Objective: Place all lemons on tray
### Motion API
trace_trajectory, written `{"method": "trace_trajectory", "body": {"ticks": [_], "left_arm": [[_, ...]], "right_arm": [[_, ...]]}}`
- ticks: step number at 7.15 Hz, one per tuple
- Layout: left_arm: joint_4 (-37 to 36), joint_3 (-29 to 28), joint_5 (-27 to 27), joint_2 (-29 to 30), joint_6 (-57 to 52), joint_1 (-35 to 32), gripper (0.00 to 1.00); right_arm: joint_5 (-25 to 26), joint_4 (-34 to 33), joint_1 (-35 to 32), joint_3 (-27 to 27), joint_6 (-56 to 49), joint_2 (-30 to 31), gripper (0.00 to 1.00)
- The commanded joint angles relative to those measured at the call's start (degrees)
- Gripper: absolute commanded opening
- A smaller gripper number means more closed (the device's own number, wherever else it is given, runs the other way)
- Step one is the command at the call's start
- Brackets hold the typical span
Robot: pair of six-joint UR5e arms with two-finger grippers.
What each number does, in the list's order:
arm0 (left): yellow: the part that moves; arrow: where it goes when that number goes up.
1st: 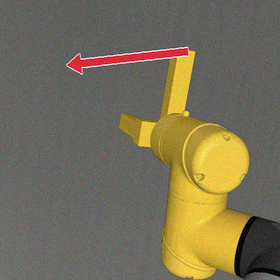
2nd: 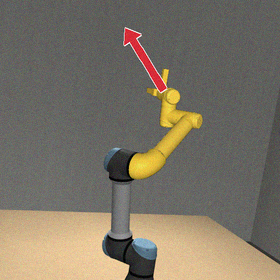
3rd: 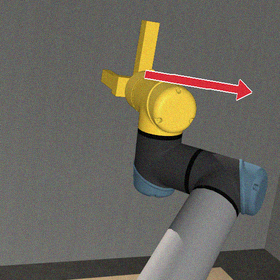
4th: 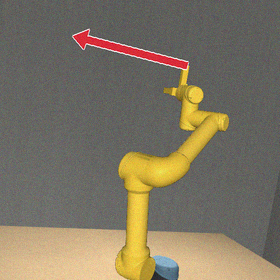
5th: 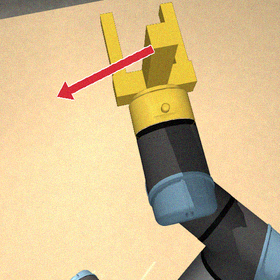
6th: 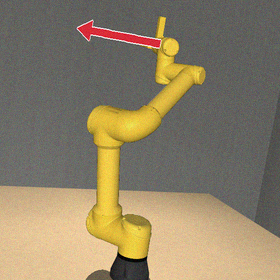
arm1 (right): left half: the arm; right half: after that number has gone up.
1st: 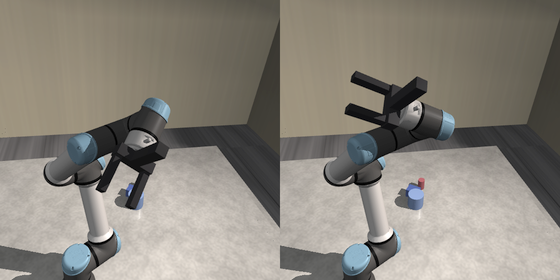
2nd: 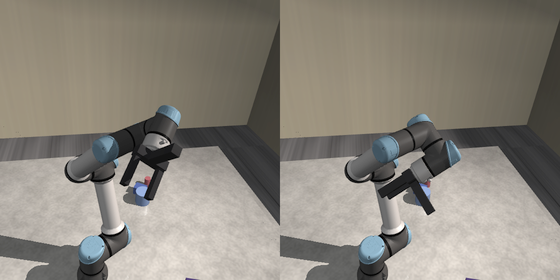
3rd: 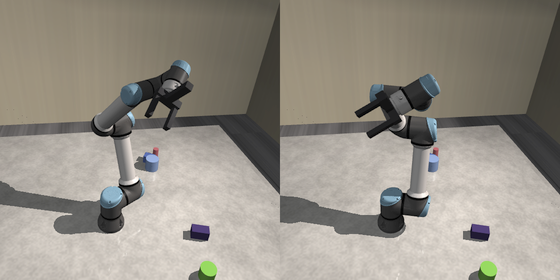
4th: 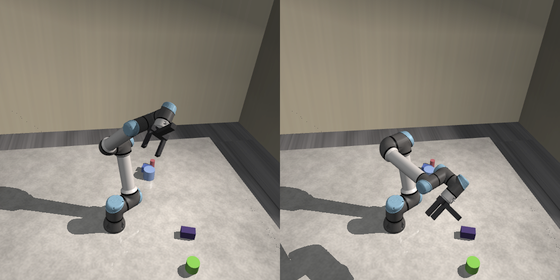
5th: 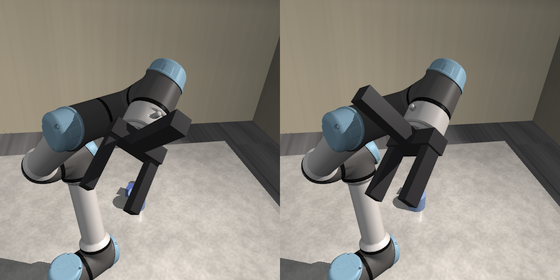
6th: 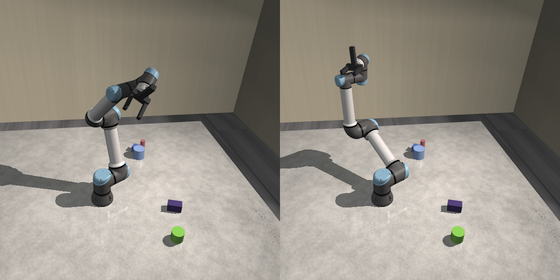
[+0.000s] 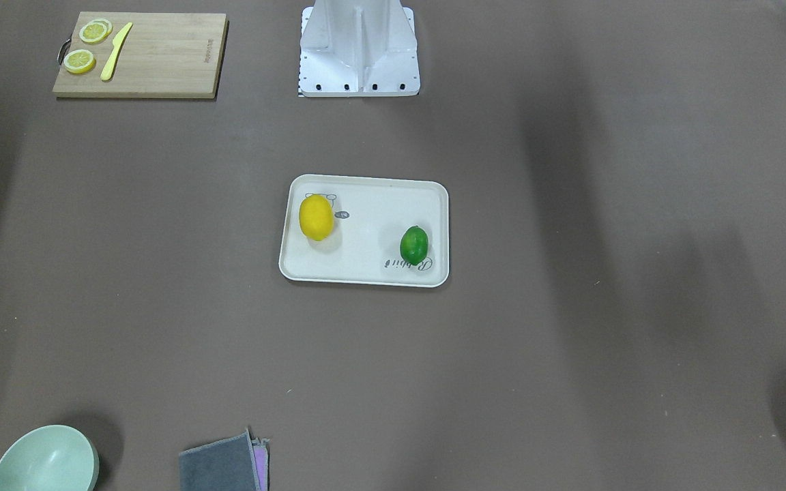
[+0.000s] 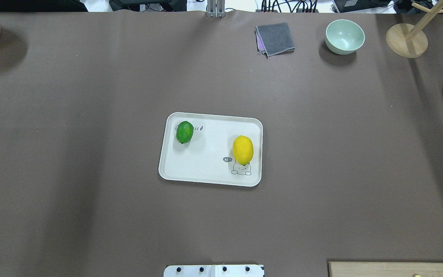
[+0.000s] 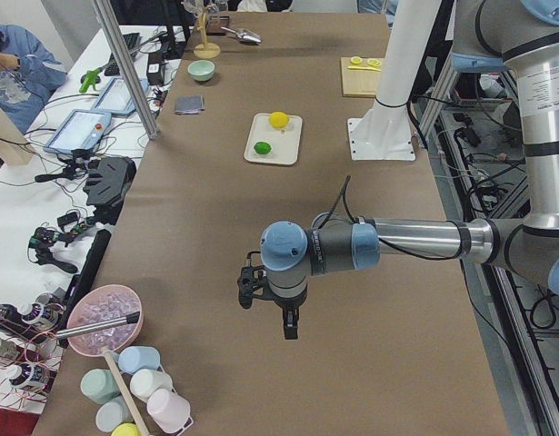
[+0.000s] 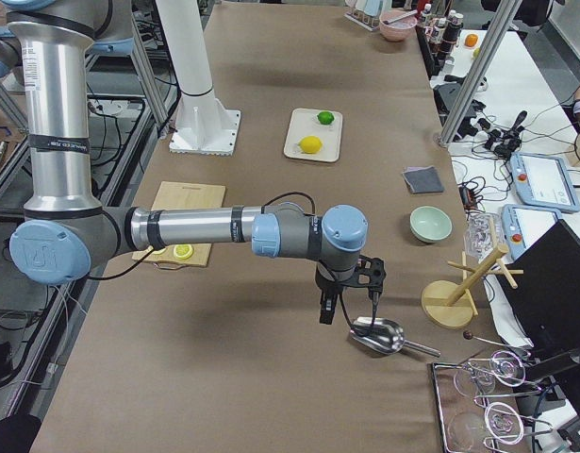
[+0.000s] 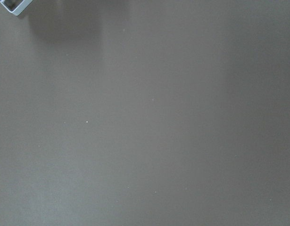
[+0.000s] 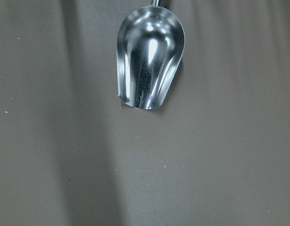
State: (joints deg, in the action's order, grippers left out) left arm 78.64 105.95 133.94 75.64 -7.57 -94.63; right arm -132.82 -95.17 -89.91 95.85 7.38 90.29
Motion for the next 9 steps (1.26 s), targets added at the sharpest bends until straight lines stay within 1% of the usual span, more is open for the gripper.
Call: {"method": "trace_trajectory", "body": {"ticks": [1, 9], "left_arm": [[-7.2, 0.7, 0.0, 0.7, -0.6, -2.5, 0.98], [-7.0, -0.3, -0.2, 0.6, -0.8, -2.8, 0.98]], "right_arm": [[2.5, 0.1, 0.1, -0.3, 0.0, -1.2, 1.0], [2.4, 0.0, 0.1, 0.3, 0.0, -0.5, 1.0]]}}
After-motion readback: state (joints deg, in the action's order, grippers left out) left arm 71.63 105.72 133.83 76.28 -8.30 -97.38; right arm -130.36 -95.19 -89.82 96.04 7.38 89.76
